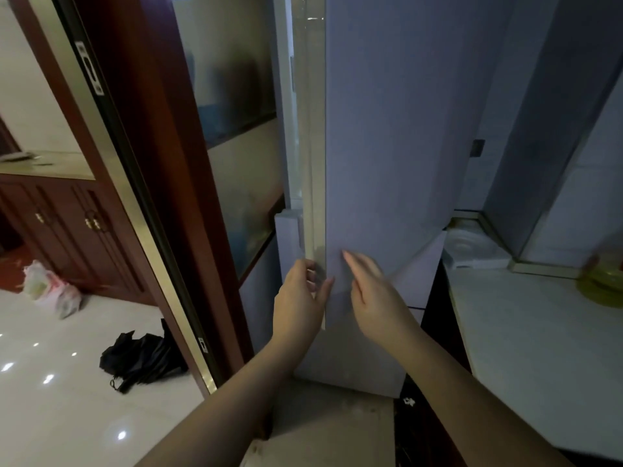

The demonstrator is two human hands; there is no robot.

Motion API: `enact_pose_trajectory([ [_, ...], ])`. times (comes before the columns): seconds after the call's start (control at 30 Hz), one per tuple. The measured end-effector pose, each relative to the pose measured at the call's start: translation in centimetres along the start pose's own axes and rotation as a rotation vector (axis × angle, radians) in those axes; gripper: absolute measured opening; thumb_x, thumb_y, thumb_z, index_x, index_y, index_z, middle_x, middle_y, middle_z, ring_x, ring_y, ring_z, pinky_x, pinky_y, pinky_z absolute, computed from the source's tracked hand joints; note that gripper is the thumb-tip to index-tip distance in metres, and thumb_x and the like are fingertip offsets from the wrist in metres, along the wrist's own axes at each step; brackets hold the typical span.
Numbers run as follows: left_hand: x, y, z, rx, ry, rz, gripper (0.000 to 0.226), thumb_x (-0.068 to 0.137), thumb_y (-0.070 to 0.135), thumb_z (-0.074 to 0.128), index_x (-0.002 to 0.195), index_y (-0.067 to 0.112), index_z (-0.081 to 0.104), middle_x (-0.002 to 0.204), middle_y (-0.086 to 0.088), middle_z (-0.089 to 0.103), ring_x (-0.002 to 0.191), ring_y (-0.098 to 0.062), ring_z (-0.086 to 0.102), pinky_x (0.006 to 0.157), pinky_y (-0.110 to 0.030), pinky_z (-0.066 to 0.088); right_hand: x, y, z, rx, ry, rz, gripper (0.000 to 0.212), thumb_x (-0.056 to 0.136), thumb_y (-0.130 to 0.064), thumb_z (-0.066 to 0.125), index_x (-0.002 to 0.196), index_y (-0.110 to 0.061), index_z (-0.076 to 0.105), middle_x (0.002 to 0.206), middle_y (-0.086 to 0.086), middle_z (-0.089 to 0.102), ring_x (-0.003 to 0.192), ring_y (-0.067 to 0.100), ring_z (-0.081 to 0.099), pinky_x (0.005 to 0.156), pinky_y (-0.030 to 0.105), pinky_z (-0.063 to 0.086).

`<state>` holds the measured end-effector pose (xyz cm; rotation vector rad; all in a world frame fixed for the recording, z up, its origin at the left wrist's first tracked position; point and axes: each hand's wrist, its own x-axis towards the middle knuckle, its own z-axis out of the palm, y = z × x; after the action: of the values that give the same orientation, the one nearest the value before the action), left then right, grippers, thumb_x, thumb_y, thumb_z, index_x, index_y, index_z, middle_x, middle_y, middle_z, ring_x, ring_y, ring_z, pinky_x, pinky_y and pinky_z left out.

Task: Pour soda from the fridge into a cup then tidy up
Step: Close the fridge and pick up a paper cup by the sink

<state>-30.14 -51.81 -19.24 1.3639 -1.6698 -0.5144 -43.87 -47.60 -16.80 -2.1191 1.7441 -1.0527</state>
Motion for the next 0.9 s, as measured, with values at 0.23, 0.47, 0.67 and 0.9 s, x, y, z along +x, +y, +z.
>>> enact_pose_trajectory([
  [0.23, 4.9, -4.1, -1.6, 0.017, 0.017, 0.046, 0.036, 0.093, 0.037, 0.059, 0.125, 0.024, 0.05, 0.108, 0.008, 0.06, 0.088, -0.002, 0.059, 0.077, -0.023, 0.053, 5.0, -1.0, 4.1, -0.049, -0.01, -0.048, 0.057, 0.101, -0.023, 0.04, 0.152, -0.023, 0.015, 0.152, -0.012, 0.015, 0.116, 0.003, 0.044, 0.091, 0.012, 0.035],
  [0.47, 10.5, -7.4, -3.0, 0.035, -0.011, 0.045, 0.04, 0.094, 0.038, 0.056, 0.13, 0.023, 0.05, 0.115, 0.006, 0.063, 0.099, -0.007, 0.062, 0.082, -0.034, 0.056, 11.0, -0.7, 6.9, -0.084, 0.004, -0.116, 0.053, 0.099, -0.021, 0.043, 0.149, -0.019, 0.026, 0.147, -0.008, 0.026, 0.113, 0.006, 0.049, 0.099, 0.028, 0.045],
  [0.67, 12.8, -8.3, -3.6, -0.054, -0.094, 0.073, 0.053, 0.097, 0.032, 0.052, 0.146, 0.03, 0.031, 0.124, 0.018, 0.055, 0.102, 0.008, 0.05, 0.082, -0.018, 0.047, 15.2, 0.2, 8.2, -0.172, 0.068, -0.127, 0.05, 0.098, -0.022, 0.043, 0.147, -0.016, 0.032, 0.148, -0.004, 0.032, 0.13, 0.017, 0.041, 0.107, 0.039, 0.038],
  [0.9, 14.1, -9.4, -1.8, 0.002, -0.039, 0.318, 0.092, 0.095, 0.023, 0.056, 0.148, 0.048, -0.014, 0.164, 0.001, 0.001, 0.149, -0.012, 0.009, 0.111, -0.019, 0.021, 18.4, 3.2, 7.0, -0.319, 0.175, -0.13, 0.056, 0.091, -0.029, 0.049, 0.143, -0.012, 0.039, 0.15, 0.009, 0.034, 0.134, 0.026, 0.039, 0.106, 0.046, 0.039],
])
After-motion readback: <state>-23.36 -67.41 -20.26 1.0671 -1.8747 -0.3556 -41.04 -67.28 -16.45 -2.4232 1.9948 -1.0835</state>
